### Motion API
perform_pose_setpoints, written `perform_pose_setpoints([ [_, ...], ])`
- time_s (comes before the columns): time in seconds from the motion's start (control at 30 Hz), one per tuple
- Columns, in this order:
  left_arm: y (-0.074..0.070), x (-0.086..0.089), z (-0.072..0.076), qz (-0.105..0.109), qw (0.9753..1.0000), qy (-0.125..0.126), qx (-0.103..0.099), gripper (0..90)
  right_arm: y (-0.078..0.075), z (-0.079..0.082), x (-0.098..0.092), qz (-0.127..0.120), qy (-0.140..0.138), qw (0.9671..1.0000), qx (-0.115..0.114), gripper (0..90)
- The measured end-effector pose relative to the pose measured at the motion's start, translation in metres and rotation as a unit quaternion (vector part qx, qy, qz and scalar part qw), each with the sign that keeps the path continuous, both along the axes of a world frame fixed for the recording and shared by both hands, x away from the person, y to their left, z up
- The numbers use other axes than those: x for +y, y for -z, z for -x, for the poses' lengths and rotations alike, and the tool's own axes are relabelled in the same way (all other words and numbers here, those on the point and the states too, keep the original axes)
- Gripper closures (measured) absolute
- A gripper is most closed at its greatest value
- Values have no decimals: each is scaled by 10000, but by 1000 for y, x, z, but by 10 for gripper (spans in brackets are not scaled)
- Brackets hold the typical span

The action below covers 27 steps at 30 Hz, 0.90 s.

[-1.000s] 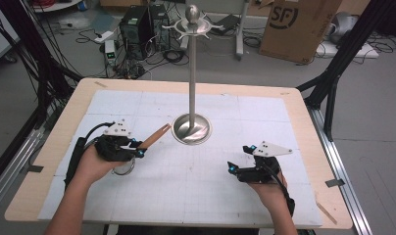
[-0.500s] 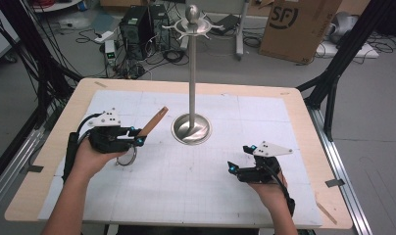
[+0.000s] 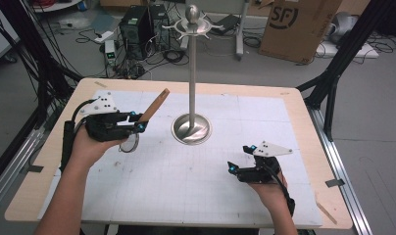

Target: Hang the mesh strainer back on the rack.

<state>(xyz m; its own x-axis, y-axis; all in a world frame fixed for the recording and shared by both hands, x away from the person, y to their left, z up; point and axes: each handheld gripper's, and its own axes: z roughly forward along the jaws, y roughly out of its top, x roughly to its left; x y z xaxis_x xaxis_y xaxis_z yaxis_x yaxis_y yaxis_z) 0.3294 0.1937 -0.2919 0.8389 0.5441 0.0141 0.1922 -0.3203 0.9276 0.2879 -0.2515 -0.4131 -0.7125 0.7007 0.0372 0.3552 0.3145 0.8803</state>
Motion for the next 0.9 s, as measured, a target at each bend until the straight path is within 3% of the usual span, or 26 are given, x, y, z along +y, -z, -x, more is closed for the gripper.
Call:
perform_pose_setpoints([
  [0.3, -30, -7, 2, 186, 9991, 71, -381, 687, 0, 0, 0, -7, 0, 10000, 5, 161],
  [0.9, -72, -11, -9, 259, 9980, 219, -533, 687, 0, -1, -1, -17, -6, 10000, 11, 161],
])
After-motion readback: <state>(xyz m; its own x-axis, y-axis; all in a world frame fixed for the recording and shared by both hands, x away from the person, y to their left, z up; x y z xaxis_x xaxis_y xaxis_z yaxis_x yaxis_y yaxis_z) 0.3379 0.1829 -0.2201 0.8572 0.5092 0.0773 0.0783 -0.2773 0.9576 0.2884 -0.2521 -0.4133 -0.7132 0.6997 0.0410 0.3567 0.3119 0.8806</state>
